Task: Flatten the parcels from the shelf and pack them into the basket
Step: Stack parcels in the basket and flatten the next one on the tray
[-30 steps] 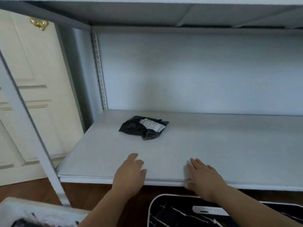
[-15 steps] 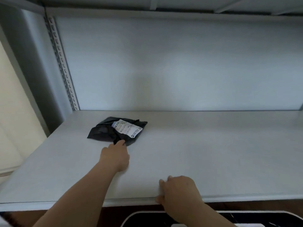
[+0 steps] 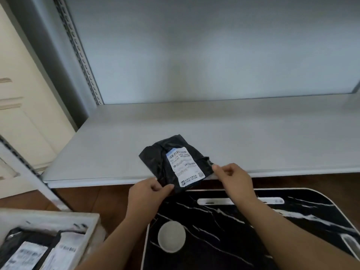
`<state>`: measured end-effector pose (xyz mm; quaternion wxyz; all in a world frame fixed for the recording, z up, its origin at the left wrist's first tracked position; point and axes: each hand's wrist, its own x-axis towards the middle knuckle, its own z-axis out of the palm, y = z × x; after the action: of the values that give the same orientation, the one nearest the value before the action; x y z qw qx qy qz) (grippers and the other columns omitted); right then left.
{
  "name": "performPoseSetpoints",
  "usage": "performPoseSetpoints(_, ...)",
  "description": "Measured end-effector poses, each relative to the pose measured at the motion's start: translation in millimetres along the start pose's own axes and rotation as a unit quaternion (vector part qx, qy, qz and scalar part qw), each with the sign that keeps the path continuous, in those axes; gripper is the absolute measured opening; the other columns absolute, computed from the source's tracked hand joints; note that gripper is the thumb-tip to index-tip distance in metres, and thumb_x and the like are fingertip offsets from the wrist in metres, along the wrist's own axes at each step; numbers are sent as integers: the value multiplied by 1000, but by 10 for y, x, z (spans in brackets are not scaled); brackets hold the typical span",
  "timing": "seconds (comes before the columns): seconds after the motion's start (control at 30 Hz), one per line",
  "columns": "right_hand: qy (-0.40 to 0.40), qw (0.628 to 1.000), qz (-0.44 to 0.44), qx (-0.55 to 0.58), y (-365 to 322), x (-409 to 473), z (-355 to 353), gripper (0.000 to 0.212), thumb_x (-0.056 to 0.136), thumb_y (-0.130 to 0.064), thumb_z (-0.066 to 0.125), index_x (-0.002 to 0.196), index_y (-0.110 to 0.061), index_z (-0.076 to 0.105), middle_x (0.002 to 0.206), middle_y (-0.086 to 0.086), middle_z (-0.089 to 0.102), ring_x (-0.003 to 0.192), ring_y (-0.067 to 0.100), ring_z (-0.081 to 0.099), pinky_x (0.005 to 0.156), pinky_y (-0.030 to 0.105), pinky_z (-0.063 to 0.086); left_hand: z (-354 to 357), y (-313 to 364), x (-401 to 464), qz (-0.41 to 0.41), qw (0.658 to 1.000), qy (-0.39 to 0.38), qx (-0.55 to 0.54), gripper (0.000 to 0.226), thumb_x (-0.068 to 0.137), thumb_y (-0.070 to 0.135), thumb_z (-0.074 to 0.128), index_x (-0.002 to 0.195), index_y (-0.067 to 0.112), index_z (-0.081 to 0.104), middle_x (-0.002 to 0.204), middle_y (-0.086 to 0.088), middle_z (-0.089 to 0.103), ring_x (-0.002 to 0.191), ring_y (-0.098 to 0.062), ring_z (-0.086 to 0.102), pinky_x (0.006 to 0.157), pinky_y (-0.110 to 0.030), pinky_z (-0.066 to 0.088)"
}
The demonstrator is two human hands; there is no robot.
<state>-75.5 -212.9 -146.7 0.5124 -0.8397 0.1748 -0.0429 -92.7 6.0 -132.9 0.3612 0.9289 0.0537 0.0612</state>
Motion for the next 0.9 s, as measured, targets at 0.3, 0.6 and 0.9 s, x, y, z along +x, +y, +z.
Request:
performPoseSetpoints(0.3, -112, 952, 143, 248, 186, -696, -77, 20, 87, -8, 69, 105, -5, 62, 97, 14, 69, 73, 16, 64, 59, 22, 52, 168, -143, -680, -321, 899, -57, -294, 52, 72, -5, 77, 121, -5, 57, 104, -19, 66, 91, -33, 64, 78, -37, 52)
performPoseSetpoints(0.6, -36, 961, 187, 200, 919, -1277, -523, 25, 87, -1, 66, 68, -9, 51, 67, 8, 61, 66, 22, 59, 65, 34, 52, 556, -208, -1219, -344, 870, -76, -344, 27, 84, -17, 53, 91, 5, 65, 85, -11, 67, 77, -26, 60, 66, -31, 50)
performPoseSetpoints(0.9, -130, 954, 231, -140, 1415, -1495, -811, 40, 79, -51, 72, 73, -13, 62, 71, 4, 67, 65, 15, 61, 62, 27, 46, 936, -194, -1571, -180, 968, -126, 120, 32, 79, 12, 54, 109, 20, 63, 116, -6, 59, 109, -28, 55, 89, -35, 45)
